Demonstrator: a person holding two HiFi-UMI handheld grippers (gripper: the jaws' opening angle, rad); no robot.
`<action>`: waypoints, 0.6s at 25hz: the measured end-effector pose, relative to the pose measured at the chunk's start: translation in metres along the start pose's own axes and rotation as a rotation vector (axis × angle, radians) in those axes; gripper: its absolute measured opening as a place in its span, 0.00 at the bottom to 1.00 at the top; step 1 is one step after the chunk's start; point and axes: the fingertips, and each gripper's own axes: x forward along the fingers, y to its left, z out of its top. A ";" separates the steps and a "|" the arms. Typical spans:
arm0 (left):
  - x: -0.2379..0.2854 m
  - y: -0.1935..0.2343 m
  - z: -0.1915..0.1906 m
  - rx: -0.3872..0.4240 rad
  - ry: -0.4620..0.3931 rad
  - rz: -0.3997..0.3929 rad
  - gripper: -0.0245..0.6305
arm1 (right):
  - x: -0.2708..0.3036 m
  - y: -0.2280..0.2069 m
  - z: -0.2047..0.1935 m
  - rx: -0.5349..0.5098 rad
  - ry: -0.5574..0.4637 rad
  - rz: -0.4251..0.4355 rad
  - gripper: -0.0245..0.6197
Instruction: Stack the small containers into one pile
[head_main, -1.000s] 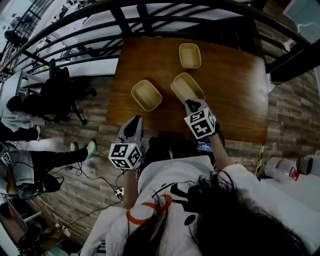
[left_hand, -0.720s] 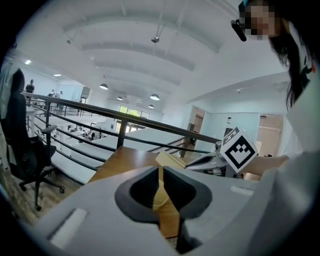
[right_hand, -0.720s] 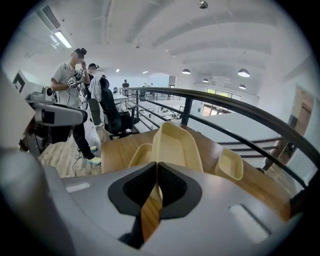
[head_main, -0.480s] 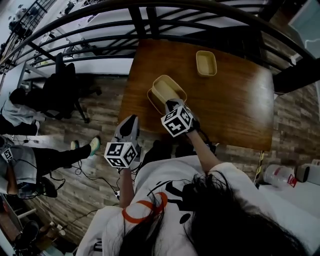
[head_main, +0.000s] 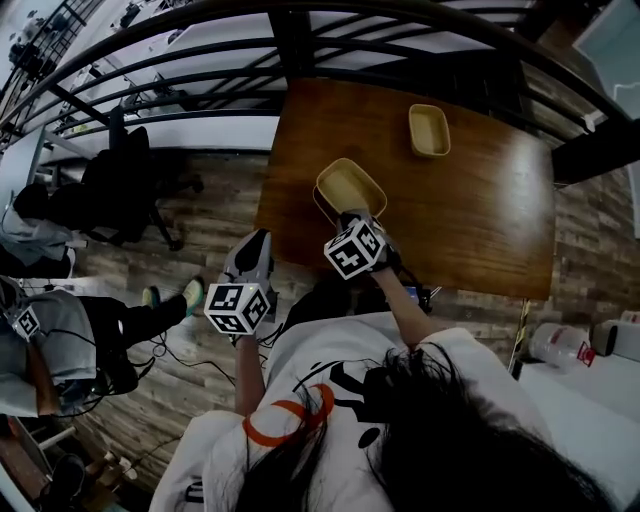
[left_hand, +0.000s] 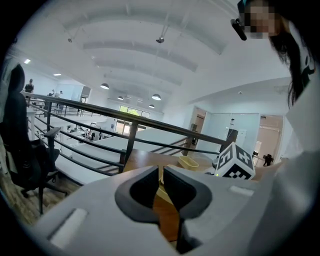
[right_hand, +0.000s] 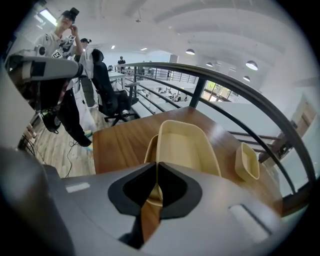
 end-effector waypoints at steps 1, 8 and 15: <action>0.001 0.003 0.000 0.000 0.003 -0.006 0.04 | 0.001 0.003 -0.001 -0.007 0.008 -0.009 0.10; 0.014 0.008 -0.002 0.003 0.015 -0.052 0.04 | 0.006 0.020 -0.009 -0.034 0.042 -0.012 0.11; 0.018 0.002 -0.005 -0.010 0.012 -0.089 0.04 | 0.008 0.027 -0.013 -0.003 0.045 0.014 0.13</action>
